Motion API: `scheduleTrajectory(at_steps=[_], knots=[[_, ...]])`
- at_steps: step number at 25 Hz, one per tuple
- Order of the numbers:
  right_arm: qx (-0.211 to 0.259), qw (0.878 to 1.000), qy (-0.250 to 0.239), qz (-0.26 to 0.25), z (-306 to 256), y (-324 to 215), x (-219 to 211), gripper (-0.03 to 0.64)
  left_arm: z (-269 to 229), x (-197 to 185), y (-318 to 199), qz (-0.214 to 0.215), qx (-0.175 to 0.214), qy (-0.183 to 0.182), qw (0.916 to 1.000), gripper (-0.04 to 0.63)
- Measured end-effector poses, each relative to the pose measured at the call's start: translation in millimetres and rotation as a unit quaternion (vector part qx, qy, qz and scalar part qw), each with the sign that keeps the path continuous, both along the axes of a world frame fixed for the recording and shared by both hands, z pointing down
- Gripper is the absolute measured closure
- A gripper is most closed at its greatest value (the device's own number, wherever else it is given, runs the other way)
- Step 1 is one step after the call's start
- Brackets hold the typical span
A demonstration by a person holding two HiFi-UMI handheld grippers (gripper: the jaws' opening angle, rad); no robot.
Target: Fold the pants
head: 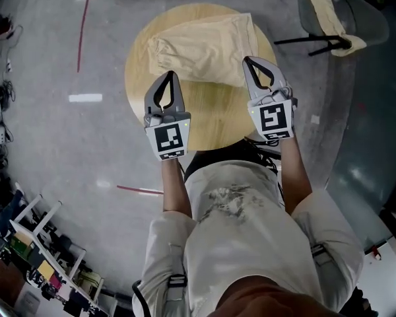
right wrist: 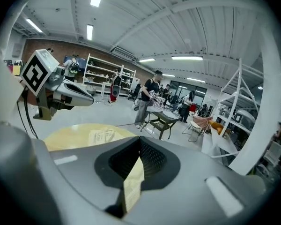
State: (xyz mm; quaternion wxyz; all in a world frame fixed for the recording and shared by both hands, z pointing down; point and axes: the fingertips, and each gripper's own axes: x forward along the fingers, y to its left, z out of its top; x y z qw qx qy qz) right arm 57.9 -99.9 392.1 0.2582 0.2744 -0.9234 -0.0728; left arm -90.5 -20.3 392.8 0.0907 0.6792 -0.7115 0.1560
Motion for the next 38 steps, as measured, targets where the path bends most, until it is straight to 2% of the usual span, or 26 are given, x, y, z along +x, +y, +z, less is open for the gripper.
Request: scheduleTrajectory(at_steps=[6, 11, 22, 24, 29, 34, 38], knots=[[0.004, 0.999, -0.016, -0.033, -16.5, 29.6, 29.2, 0.607, -23.8, 40.8, 35.1, -0.031, 0.025, -0.004, 0.9992, 0.588], [0.017, 0.998, -0.021, -0.059, -34.0, 60.2, 53.7, 0.606, -35.8, 75.1, 74.4, -0.055, 0.039, 0.008, 0.9977, 0.588], [0.036, 0.995, -0.052, -0.075, -83.0, 115.9, 113.0, 0.607, -73.9, 148.5, 122.2, -0.063, 0.077, 0.014, 0.9949, 0.588], [0.040, 0.995, -0.056, -0.074, -91.6, 120.3, 124.0, 0.607, -81.5, 161.3, 125.6, -0.060, 0.086, 0.017, 0.9943, 0.588], [0.052, 0.994, -0.059, -0.073, -108.8, 123.3, 147.2, 0.607, -90.8, 188.2, 129.6, -0.050, 0.075, 0.013, 0.9959, 0.588], [0.049, 0.994, -0.060, -0.079, -116.0, 115.9, 167.9, 0.607, -98.5, 210.5, 120.0, -0.055, 0.089, 0.017, 0.9944, 0.588], [0.057, 0.992, -0.057, -0.101, -118.4, 101.5, 181.2, 0.607, -100.9, 228.3, 108.7, -0.063, 0.071, 0.010, 0.9954, 0.588]])
